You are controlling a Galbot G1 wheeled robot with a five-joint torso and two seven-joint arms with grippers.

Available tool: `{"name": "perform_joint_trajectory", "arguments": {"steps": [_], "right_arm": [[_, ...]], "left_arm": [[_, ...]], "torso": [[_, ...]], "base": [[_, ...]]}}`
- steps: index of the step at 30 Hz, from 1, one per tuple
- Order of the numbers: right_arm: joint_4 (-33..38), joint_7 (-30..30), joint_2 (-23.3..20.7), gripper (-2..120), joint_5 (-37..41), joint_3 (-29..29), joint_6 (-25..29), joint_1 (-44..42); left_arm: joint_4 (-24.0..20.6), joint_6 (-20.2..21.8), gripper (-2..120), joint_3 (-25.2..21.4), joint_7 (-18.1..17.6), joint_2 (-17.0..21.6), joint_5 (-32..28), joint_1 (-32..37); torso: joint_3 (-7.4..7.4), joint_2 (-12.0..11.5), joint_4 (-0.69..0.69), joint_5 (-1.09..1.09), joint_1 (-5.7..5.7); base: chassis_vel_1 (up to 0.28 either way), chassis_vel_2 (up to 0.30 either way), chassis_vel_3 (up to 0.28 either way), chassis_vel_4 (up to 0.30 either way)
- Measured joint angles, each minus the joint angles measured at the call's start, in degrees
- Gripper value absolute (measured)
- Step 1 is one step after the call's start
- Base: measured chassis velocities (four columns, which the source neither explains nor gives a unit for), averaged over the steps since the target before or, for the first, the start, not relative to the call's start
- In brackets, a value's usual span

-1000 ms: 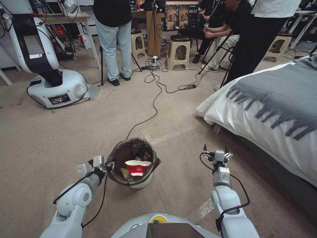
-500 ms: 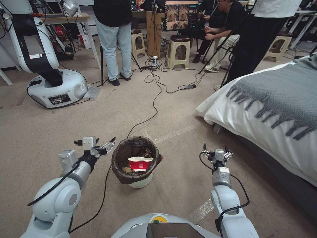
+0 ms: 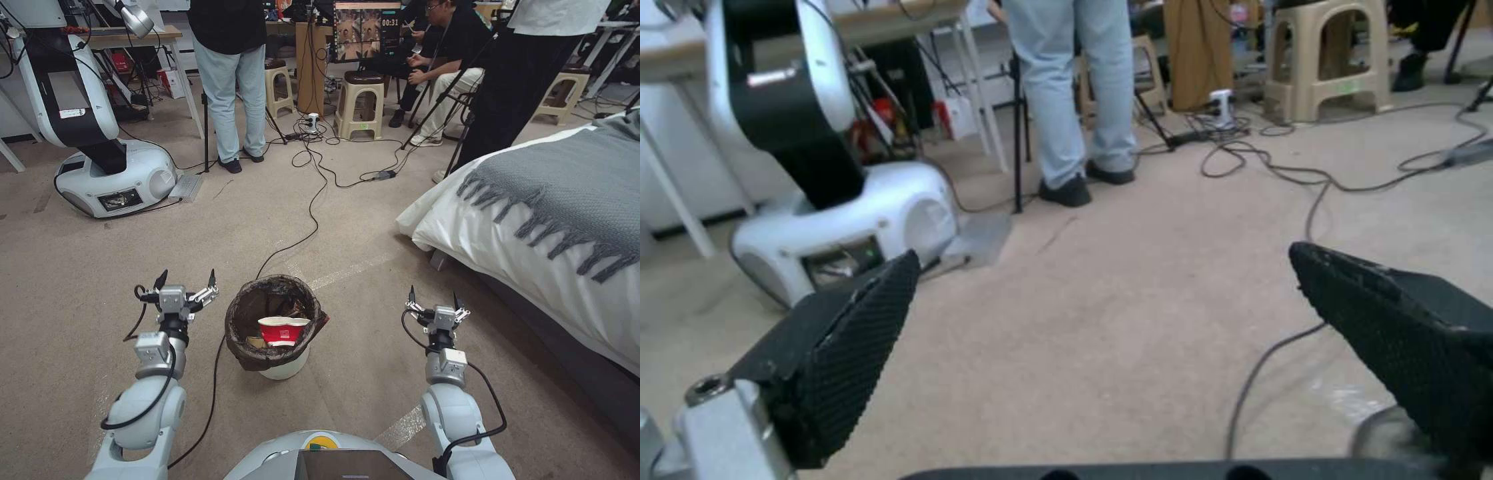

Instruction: Pick up the trash bin, then pick up the garbage from the floor and place it into the trash bin.

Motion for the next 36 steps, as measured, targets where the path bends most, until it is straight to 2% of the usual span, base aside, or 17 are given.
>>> {"name": "perform_joint_trajectory", "arguments": {"steps": [1,3,7,11,36], "right_arm": [[0.0,0.0,0.0,100,0.0,0.0,0.0,0.0],[-0.3,-0.1,0.3,100,-0.2,0.1,0.8,-0.5],[-0.4,-0.2,0.6,100,0.1,0.0,1.2,-0.8],[-0.5,-0.3,0.6,100,0.4,0.0,1.4,-0.9],[-1.0,-1.3,0.4,100,0.5,0.2,2.3,-0.7]], "left_arm": [[0.0,0.0,100,0.0,0.0,0.0,0.0,0.0],[2.5,-3.6,100,-0.1,-0.8,-0.4,0.7,-0.4],[5.5,-6.9,100,-0.1,-1.3,-1.0,1.6,-0.8],[6.3,-7.9,100,-0.1,-1.5,-1.4,1.6,-0.8],[6.8,-8.3,100,-0.6,-1.7,-1.4,1.7,-1.5]], "torso": [[0.0,0.0,0.0,0.0,0.0],[0.0,0.0,0.0,0.0,0.0],[0.0,0.0,-0.01,0.0,0.0],[0.0,0.0,0.0,0.01,0.0],[0.0,0.0,0.0,0.0,0.0]], "base": [[0.0,0.0,0.0,0.0],[0.0,0.0,0.0,0.0],[0.0,0.0,0.0,0.0],[0.0,0.0,0.0,0.0],[0.0,0.0,0.0,0.0]]}}
